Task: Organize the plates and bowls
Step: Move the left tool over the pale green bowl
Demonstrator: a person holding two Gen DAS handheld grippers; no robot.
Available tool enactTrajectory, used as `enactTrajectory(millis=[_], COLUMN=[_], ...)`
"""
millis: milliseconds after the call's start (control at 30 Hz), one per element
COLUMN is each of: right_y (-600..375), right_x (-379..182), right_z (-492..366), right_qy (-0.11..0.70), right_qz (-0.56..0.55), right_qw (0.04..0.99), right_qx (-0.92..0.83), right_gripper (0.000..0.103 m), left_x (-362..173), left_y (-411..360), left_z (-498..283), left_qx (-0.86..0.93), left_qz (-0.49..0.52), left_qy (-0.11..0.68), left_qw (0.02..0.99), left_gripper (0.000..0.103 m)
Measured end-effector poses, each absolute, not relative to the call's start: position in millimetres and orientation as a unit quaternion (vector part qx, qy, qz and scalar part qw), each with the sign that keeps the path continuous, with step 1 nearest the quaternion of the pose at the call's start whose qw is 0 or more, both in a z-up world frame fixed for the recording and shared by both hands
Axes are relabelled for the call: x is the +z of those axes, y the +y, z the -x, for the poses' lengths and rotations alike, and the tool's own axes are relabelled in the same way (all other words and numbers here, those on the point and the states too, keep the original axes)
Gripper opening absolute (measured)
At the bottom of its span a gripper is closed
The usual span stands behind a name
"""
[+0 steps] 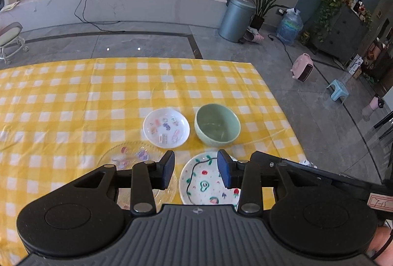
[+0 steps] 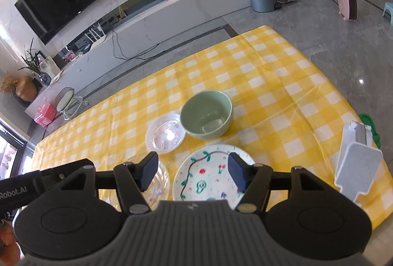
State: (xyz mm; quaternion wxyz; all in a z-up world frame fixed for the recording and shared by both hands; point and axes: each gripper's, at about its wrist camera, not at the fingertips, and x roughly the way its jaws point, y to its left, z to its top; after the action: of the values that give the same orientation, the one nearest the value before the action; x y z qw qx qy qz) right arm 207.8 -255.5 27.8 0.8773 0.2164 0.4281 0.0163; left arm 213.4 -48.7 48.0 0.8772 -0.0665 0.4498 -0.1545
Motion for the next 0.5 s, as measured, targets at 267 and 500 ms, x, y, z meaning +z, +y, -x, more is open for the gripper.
enactTrajectory(millis=[267, 500], right_y=[-266.8, -272.5], right_x=[17.0, -4.4], right_z=[-256.5, -294.0], right_qy=[0.433, 0.450], right_qz=[-0.242, -0.255], right_qw=[0.868, 0.856], right_qx=[0.001, -0.016], right_gripper=[0.063, 0.063], left_x=[34.4, 11.7], left_y=[-59.0, -55.6], left_z=[-255.1, -291.7], left_qx=[-0.156, -0.143], left_qz=[0.066, 0.075], left_qy=[0.468, 0.489], left_qw=[0.868, 0.857], left_gripper=[0.047, 0.049])
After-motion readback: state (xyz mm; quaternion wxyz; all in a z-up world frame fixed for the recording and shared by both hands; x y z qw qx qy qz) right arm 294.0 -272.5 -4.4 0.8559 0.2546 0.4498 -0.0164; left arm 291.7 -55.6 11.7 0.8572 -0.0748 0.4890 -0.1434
